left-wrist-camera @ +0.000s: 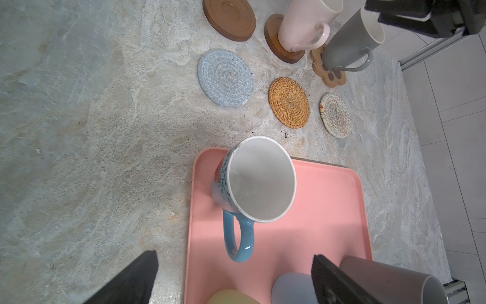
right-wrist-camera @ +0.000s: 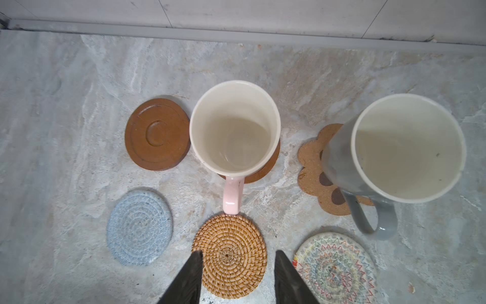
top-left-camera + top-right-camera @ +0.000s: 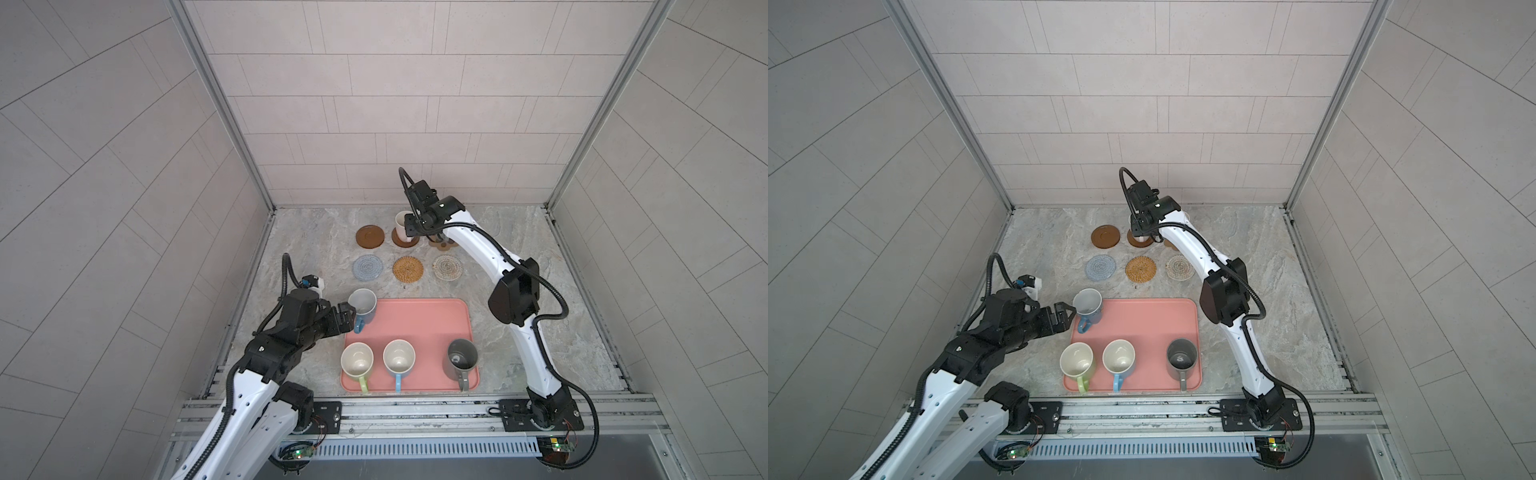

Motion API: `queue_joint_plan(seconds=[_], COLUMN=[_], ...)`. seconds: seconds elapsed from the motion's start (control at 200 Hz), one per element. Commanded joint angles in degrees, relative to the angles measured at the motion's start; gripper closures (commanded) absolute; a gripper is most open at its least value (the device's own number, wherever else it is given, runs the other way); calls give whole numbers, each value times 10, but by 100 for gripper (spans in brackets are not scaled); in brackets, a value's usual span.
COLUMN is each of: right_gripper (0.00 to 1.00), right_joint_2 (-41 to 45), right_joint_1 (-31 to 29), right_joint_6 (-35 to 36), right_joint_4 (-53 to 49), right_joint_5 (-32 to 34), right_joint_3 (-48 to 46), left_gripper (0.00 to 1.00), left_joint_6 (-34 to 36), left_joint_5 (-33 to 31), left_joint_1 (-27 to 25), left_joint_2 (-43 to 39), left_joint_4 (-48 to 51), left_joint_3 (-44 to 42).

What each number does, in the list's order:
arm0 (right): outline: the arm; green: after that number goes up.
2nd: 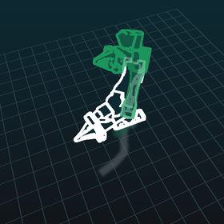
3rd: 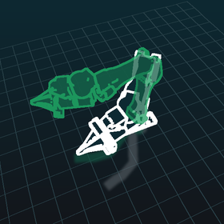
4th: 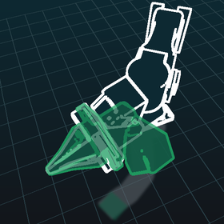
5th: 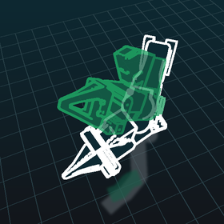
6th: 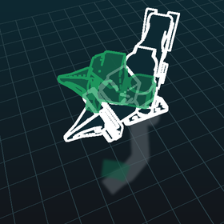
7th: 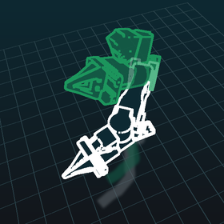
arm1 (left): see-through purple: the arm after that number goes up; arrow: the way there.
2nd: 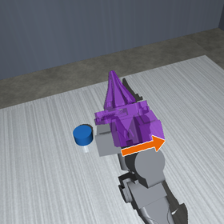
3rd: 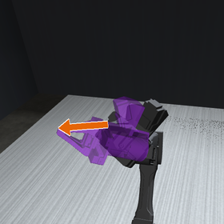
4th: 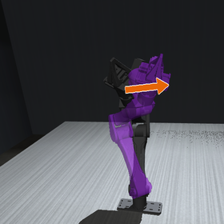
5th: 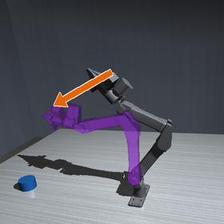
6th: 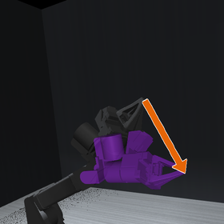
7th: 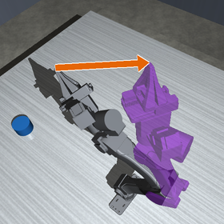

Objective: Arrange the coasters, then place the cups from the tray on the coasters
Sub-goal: 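Open right gripper and raise it off the white mug, then raise right gripper from the coasters while left gripper lowers onto blue floral mug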

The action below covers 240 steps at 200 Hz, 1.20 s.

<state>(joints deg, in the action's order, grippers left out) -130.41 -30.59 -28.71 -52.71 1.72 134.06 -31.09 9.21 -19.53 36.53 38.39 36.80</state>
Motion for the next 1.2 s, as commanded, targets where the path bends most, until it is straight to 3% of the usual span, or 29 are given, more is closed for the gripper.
queue_joint_plan(seconds=[0.0,0.29,0.776,1.196], right_gripper=[53,53,53,55], right_joint_2=[50,37,-63,-92], right_joint_1=[-1,12,32,30], right_joint_6=[3,-3,-36,-77], right_joint_4=[13,71,92,128], right_joint_5=[-1,-44,-88,-134], right_joint_3=[-42,-85,-6,8], left_gripper=[2,4,4,4], left_joint_6=[2,3,-4,-5], left_joint_5=[4,6,12,13], left_joint_1=[-2,-2,-3,-3], left_joint_2=[7,11,-7,-9], left_joint_4=[8,2,-1,-1], left_joint_3=[21,21,12,10])
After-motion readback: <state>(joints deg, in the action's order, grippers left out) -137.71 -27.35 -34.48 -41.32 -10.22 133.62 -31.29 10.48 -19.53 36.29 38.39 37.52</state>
